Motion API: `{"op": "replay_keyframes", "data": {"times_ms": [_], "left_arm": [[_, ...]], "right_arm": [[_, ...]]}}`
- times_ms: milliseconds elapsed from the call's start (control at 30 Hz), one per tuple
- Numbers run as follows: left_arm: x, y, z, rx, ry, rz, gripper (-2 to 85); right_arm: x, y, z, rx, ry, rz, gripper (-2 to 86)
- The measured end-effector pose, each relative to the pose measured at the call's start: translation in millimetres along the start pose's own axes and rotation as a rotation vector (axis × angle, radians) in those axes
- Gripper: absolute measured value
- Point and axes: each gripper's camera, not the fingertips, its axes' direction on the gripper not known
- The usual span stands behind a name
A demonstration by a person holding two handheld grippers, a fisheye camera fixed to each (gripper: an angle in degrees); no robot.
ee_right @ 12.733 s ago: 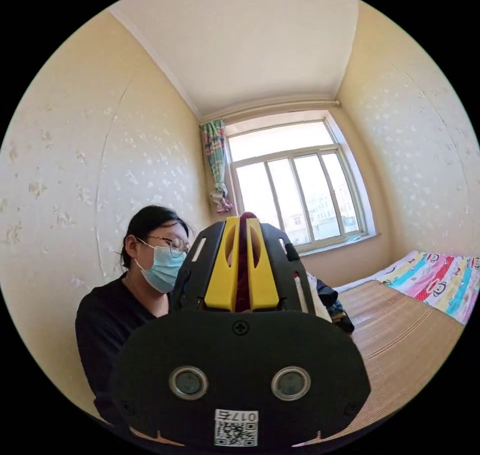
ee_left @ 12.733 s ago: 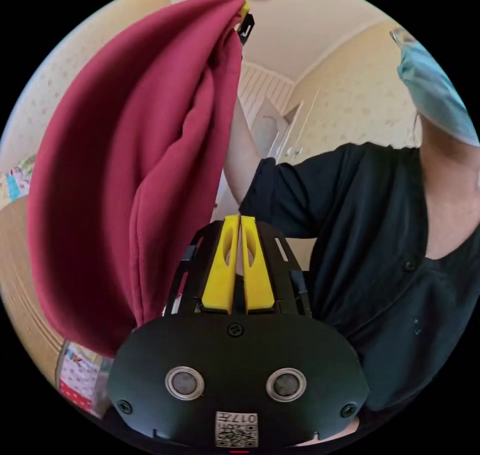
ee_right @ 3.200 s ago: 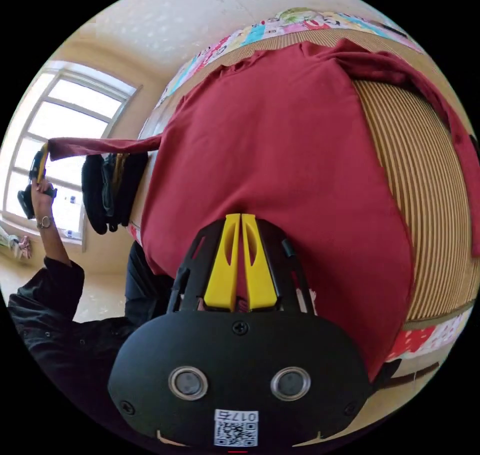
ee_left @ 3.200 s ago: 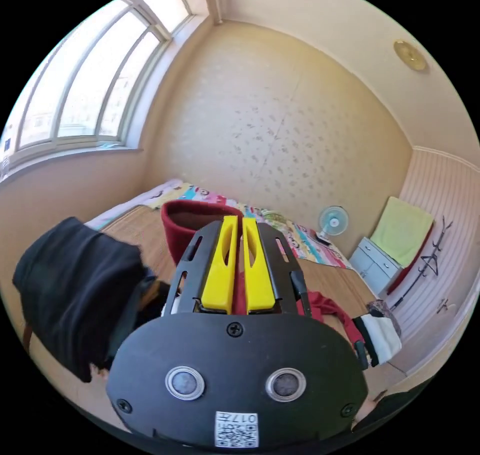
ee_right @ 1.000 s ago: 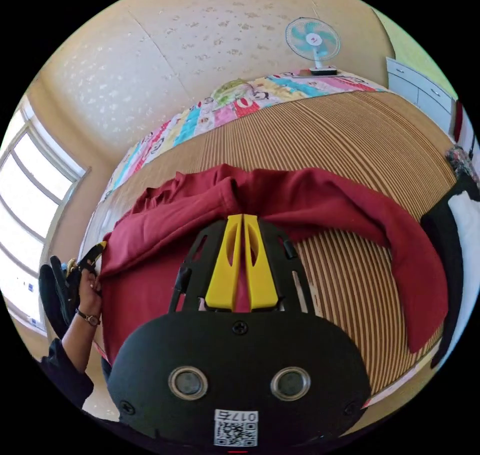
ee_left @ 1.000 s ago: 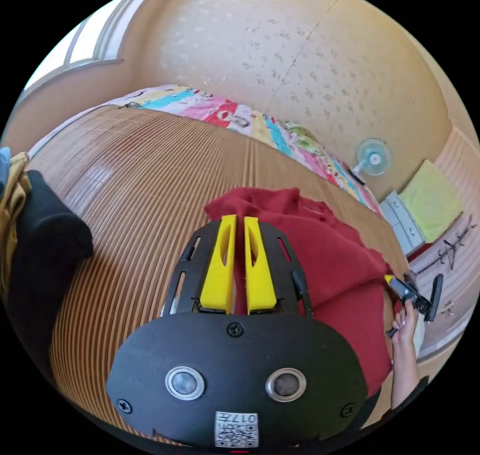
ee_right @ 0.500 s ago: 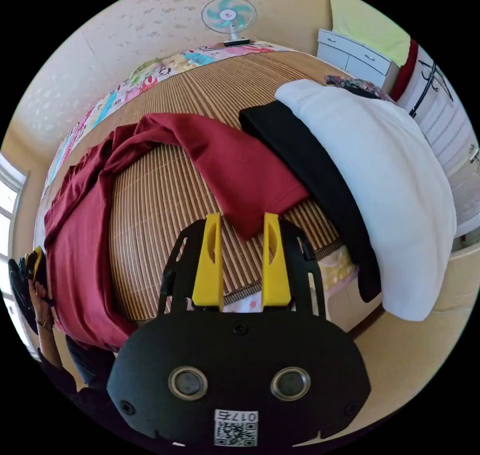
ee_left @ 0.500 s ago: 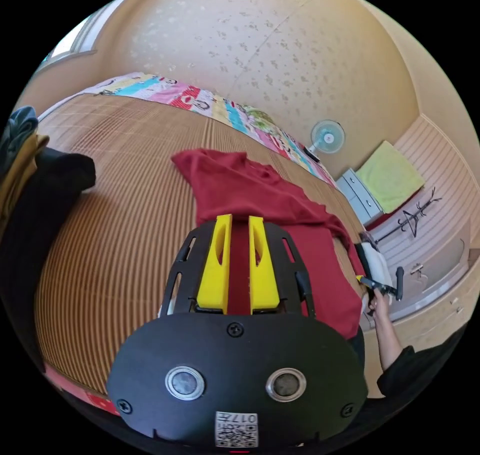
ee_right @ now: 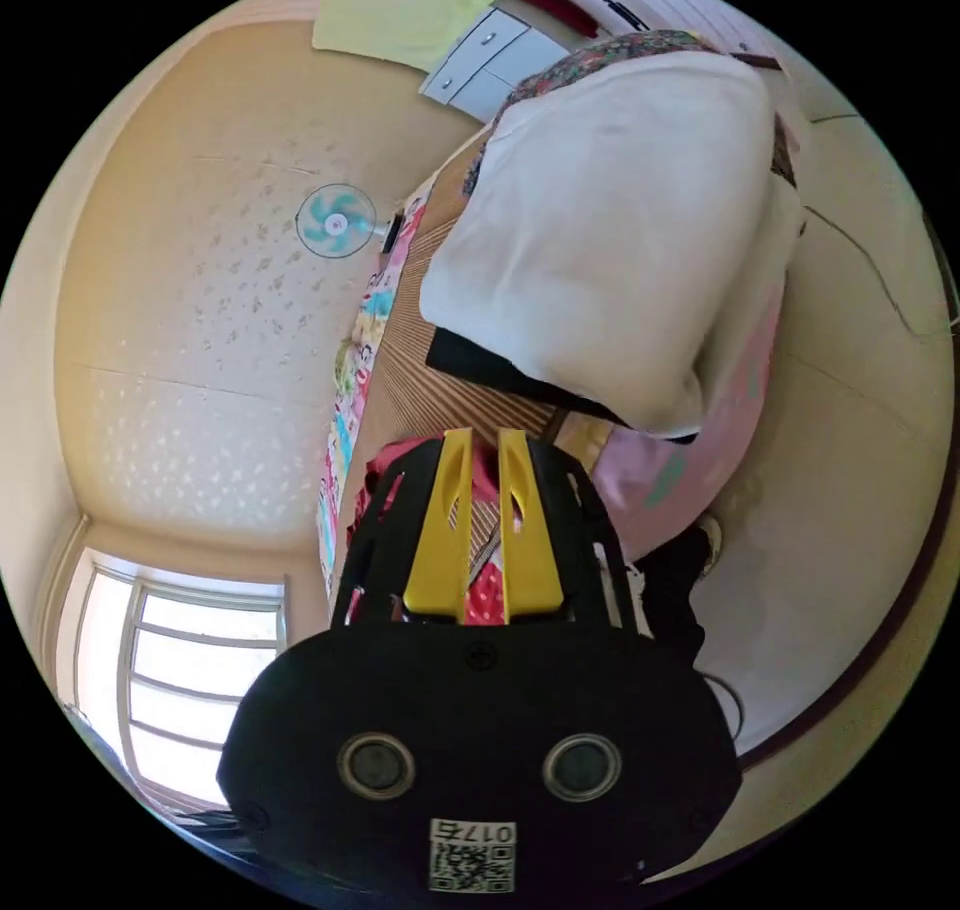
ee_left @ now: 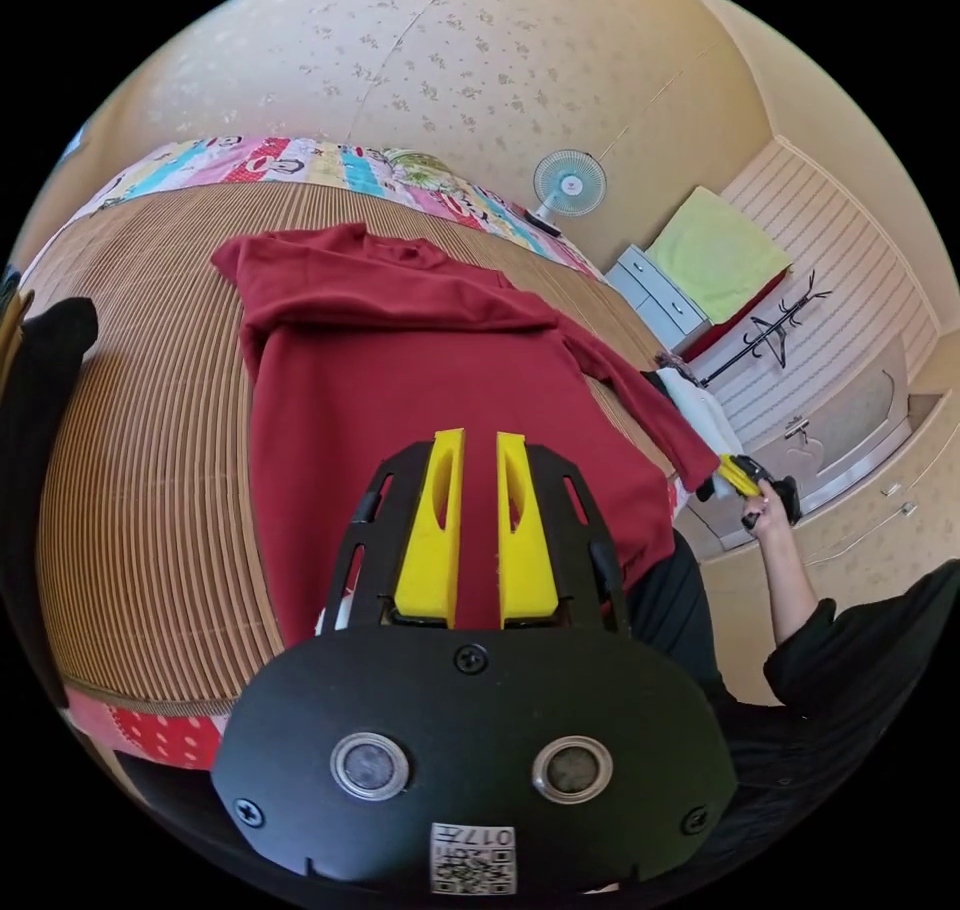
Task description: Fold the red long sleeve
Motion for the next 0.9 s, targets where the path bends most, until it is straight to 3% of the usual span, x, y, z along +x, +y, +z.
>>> {"op": "replay_keyframes", "data": {"times_ms": [333,433,533,767,900], "left_arm": [[-12.7,16.6,-9.2,-0.025,0.009,-0.057,6.2],[-12.9,16.6,-14.3,-0.019,0.001,-0.051,6.2],[-16.8,17.9,-29.1,0.006,-0.011,-0.051,6.2],[-38.6,35.4,-67.6,0.036,-0.080,-0.074,6.2],[-55.6,52.5,-92.5,0.084,-0.103,-0.128,6.2]], "right_arm": [[17.6,25.3,28.1,-0.042,-0.011,-0.118,14.9],[2.4,4.6,58.0,-0.099,0.180,-0.063,10.4],[-53.1,-0.7,47.4,0.031,0.250,-0.067,4.7],[-164.0,-38.4,121.3,-0.077,0.834,0.028,2.4],[-155.1,-11.6,117.4,-0.024,0.795,-0.045,2.5]]}}
